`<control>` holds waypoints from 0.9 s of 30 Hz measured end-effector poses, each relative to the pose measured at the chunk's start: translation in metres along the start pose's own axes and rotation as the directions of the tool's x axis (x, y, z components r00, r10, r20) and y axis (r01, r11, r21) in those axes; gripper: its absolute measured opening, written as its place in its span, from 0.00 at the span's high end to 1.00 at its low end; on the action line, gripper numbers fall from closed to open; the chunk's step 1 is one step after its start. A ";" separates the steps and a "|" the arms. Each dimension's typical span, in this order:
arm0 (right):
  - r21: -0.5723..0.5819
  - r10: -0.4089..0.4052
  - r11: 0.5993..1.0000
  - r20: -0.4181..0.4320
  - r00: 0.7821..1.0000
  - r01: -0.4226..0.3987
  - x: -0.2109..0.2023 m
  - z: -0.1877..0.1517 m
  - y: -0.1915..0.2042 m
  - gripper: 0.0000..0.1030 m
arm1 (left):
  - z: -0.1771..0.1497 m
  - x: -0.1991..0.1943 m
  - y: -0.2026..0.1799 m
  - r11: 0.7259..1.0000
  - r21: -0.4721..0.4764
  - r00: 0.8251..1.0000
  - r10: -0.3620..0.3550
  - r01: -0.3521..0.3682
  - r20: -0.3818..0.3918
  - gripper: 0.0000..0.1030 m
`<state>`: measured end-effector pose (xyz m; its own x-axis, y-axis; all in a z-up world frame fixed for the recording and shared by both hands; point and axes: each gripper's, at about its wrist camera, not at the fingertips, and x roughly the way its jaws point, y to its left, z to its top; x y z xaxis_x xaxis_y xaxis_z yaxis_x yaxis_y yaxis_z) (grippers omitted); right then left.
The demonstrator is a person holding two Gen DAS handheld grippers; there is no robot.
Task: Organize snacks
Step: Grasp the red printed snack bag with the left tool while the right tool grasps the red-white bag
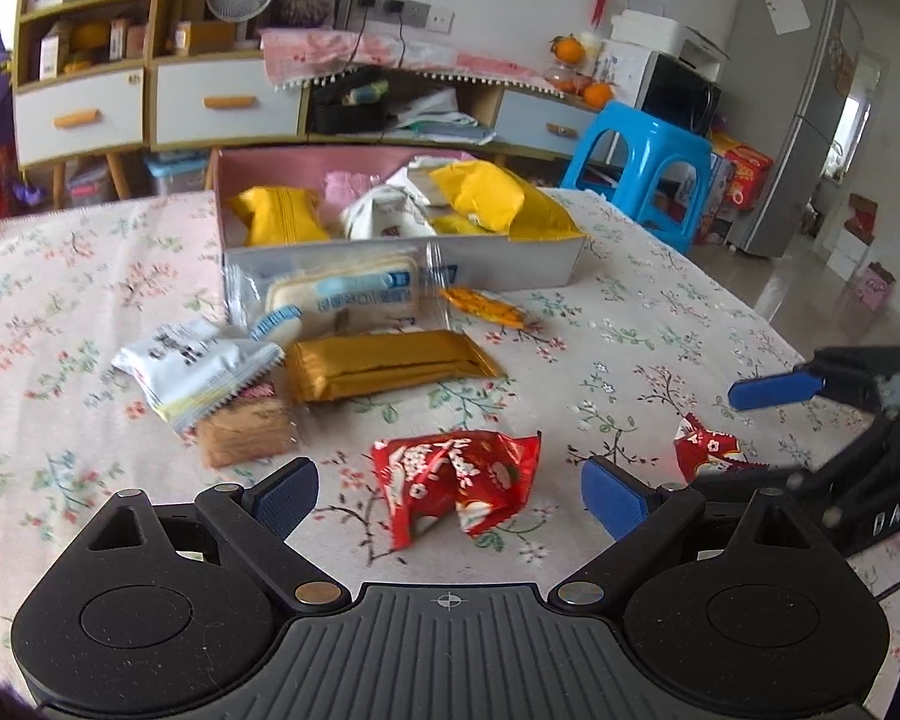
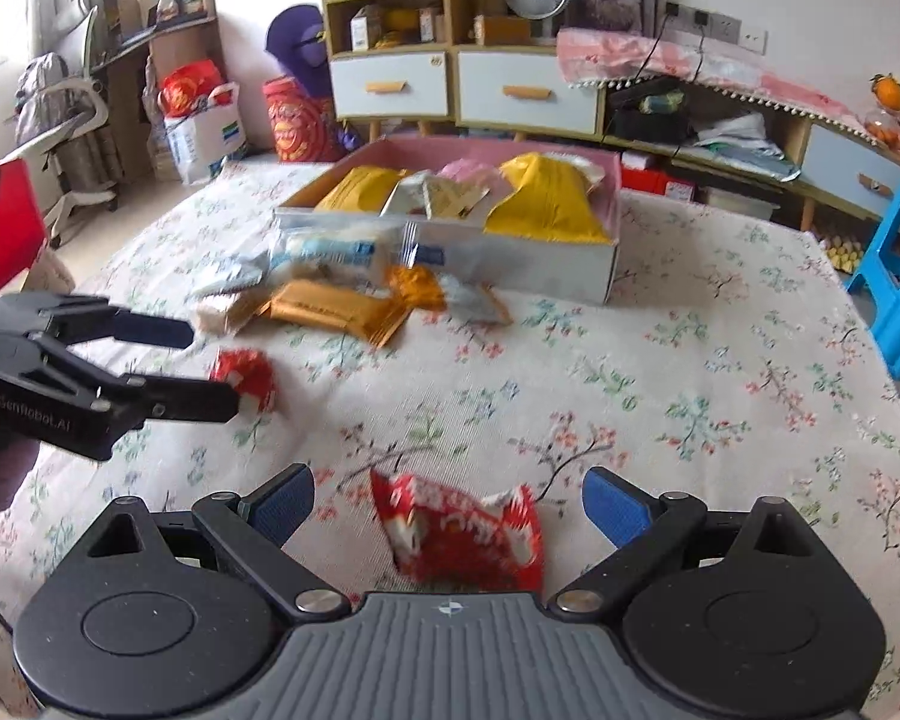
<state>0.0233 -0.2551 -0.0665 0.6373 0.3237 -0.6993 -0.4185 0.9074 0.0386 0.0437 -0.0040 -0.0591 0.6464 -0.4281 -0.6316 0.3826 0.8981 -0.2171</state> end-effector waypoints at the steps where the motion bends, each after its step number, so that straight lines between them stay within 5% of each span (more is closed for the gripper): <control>1: -0.001 0.002 1.000 -0.008 1.000 -0.002 0.002 -0.001 0.000 0.14 | 0.000 0.002 0.000 1.000 -0.014 1.000 -0.001 0.001 -0.003 0.07; 9: 0.009 0.000 1.000 -0.048 0.999 0.001 0.009 -0.011 -0.003 0.18 | -0.001 0.013 0.003 0.995 -0.095 1.000 -0.008 0.006 -0.024 0.10; 14: 0.013 -0.010 1.000 -0.054 0.998 0.011 0.012 -0.011 -0.004 0.23 | -0.001 0.015 0.000 0.996 -0.084 1.000 0.018 -0.019 -0.024 0.24; 21: -0.009 -0.023 1.000 -0.042 0.999 0.023 0.013 -0.009 -0.003 0.43 | 0.000 0.013 -0.002 0.998 -0.053 0.999 0.039 -0.041 -0.034 0.49; 27: -0.027 -0.029 0.999 -0.031 0.999 0.029 0.012 -0.007 -0.001 0.57 | 0.001 0.012 -0.006 0.998 -0.032 0.997 0.059 -0.060 -0.042 0.54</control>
<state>0.0261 -0.2540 -0.0798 0.6289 0.2884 -0.7220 -0.4174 0.9087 -0.0007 0.0496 -0.0150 -0.0646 0.6396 -0.3699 -0.6739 0.3216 0.9250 -0.2025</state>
